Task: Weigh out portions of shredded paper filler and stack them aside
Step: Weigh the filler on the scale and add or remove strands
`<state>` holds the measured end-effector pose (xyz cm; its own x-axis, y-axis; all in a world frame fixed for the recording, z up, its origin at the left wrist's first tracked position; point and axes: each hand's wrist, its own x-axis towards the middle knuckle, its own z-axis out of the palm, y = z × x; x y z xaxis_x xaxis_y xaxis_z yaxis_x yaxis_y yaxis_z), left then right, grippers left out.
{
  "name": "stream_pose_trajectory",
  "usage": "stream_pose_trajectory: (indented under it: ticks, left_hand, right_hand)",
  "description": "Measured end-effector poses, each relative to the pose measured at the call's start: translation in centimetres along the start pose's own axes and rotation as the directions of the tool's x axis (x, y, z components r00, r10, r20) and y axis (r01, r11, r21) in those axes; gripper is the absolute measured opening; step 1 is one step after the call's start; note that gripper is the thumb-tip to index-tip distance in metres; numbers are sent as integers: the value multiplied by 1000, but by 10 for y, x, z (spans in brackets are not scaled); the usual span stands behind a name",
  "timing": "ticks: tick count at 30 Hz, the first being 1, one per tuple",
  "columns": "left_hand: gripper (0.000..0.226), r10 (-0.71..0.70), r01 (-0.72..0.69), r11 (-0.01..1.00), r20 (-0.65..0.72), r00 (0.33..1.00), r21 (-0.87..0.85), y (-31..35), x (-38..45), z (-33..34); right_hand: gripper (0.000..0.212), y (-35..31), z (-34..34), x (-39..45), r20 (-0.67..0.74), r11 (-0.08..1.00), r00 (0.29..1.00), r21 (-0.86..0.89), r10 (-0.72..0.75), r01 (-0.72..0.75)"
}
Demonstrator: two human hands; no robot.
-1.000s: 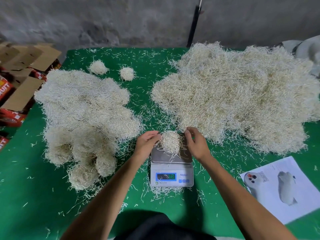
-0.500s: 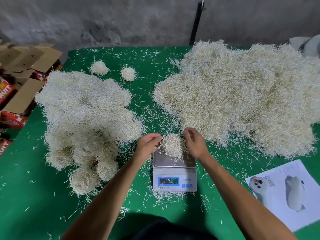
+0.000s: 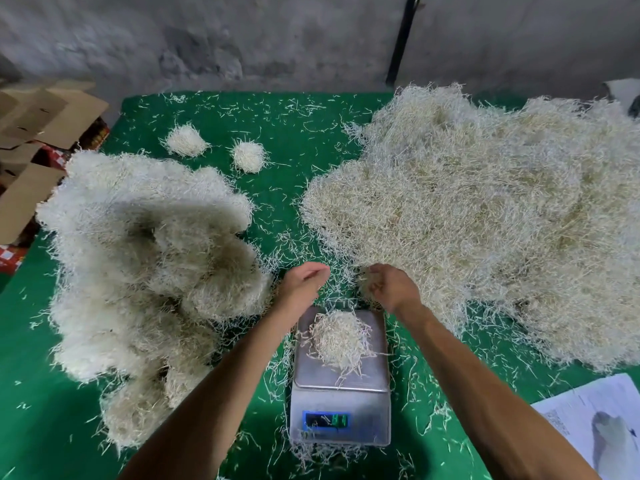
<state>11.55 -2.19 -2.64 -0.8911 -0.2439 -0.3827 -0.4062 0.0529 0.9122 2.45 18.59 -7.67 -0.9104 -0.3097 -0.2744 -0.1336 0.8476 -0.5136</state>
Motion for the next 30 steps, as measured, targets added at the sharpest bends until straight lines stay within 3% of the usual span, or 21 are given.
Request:
stream_pose_trajectory:
  ticks: [2, 4, 7, 9, 11, 15, 18, 20, 21, 23, 24, 27, 30]
  left_hand:
    - [24, -29, 29, 1000, 0, 1000, 4, 2, 16, 5]
    - [26, -59, 59, 998, 13, 998, 22, 0, 28, 10]
    - [32, -85, 80, 992, 50, 995, 98, -3, 42, 16]
    - [48, -84, 72, 990, 97, 992, 123, 7, 46, 22]
    - [64, -33, 19, 993, 119, 992, 117, 31, 45, 29]
    - [55, 217, -217, 976, 34, 976, 1, 91, 40, 29]
    - [62, 255, -258, 965, -68, 965, -47, 141, 33, 12]
    - [65, 271, -271, 962, -98, 958, 6, 175, 29, 3]
    - [66, 284, -283, 959, -93, 954, 25, 191, 26, 0]
    - [68, 331, -328, 944, -89, 940, 45, 219, 15, -6]
    - [69, 359, -359, 933, -87, 929, 14, 230, 9, -8]
    - [68, 308, -310, 919, -48, 950, -244, 253, -13, -17]
    - [41, 221, -155, 897, 117, 968, -413, 255, -33, -25]
  right_hand:
    - [40, 8, 6, 13, 33, 974, 999, -226, -26, 33]
    - [28, 14, 13, 20, 66, 945, 997, -320, -41, 60]
    - [23, 1, 4, 28, -3, 987, 998, -148, -66, 65]
    - [21, -21, -17, 34, -94, 991, 990, 78, -104, 112]
    - [34, -48, -45, 36, -163, 936, 977, 299, -140, 184]
    - [30, -85, -97, 28, -302, 799, 921, 475, -246, 369]
    - [55, -92, -119, 11, -278, 751, 932, 559, -230, 352]
    - [69, -94, -124, 1, -234, 823, 945, 472, -228, 316]
    - [63, -97, -126, -3, -237, 853, 946, 423, -221, 306]
    - [21, -104, -133, -9, -308, 873, 923, 355, -229, 335]
    - [13, -108, -139, -11, -348, 880, 907, 319, -236, 351]
    - [22, -119, -156, -8, -393, 945, 890, 128, -232, 302]
    - [28, -121, -168, -10, -406, 965, 877, -78, -258, 249]
